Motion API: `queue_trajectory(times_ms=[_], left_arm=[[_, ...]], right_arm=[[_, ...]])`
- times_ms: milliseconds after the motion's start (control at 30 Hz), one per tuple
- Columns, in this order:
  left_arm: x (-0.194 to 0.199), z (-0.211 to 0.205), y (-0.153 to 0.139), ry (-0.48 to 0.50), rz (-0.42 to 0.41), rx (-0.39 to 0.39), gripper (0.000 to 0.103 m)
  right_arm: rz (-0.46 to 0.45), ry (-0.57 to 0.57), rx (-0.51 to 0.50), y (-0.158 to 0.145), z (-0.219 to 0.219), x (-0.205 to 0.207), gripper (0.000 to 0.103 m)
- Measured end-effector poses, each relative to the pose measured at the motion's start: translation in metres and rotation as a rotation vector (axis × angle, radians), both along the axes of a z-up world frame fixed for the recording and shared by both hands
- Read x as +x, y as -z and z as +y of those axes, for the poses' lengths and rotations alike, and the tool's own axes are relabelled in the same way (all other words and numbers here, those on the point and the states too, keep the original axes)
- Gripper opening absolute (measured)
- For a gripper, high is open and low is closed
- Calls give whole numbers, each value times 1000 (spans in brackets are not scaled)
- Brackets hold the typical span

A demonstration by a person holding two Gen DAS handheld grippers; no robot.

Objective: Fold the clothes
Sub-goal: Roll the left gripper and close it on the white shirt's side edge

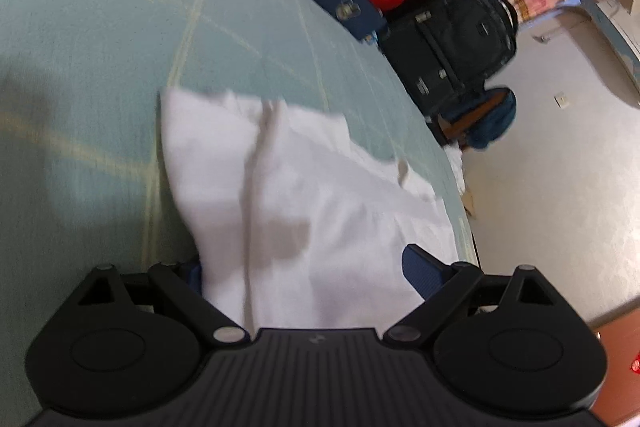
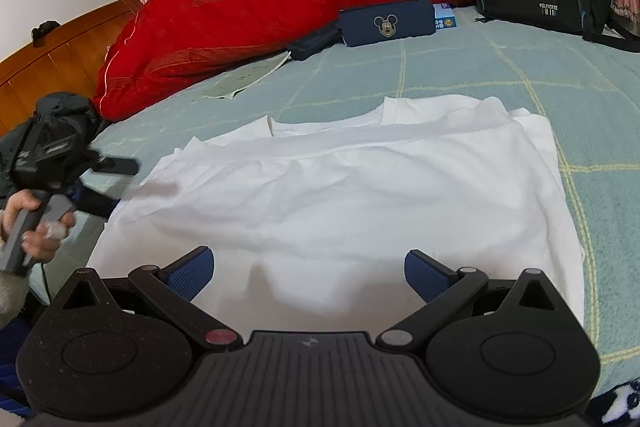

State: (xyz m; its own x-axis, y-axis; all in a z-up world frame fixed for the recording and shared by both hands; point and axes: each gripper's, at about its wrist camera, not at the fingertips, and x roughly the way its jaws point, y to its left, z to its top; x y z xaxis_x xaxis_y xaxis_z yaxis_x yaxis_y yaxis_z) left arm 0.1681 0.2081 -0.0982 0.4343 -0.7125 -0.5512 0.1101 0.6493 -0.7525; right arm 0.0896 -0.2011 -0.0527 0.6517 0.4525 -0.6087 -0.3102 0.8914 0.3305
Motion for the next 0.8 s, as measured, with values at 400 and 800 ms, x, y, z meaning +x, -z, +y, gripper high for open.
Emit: queue_trajectory(times_ms=[400, 800], left_arm=[[19, -10, 5, 47, 12, 1, 92], [17, -5, 11, 129, 59, 0, 63]], right_arm=[[6, 13, 2, 0, -2, -1, 103], [9, 3, 20, 0, -2, 2, 103]])
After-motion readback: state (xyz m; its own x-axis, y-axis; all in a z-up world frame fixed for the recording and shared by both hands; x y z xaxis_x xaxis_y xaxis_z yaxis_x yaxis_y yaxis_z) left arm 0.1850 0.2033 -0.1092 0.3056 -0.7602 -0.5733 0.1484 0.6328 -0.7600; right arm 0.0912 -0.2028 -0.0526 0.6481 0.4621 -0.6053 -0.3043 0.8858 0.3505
